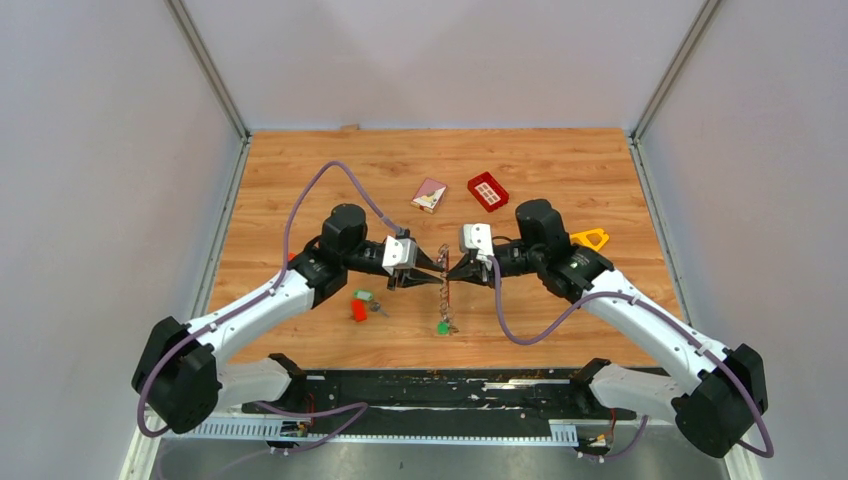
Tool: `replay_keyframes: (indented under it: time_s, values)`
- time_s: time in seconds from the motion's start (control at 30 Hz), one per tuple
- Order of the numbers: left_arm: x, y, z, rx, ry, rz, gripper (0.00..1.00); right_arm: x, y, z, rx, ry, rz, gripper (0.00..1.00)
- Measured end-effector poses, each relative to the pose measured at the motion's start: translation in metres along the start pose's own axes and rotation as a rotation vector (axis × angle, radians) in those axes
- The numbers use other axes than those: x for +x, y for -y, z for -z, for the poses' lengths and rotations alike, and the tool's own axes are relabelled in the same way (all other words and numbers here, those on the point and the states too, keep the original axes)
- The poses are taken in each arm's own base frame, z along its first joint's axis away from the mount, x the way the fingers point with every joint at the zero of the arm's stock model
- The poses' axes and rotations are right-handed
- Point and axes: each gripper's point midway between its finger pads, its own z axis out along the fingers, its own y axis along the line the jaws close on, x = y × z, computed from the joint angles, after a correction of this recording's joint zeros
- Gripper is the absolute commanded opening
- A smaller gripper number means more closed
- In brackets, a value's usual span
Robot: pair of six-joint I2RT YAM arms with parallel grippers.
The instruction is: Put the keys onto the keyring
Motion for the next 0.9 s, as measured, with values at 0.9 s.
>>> replay_keyframes:
  time_s: [0.9]
  values:
    - [0.026, 0.001, 0.002, -0.051, -0.193, 0.052, 0.00, 0.004, 0.011, 0.000, 0.036, -0.017, 0.029, 0.32]
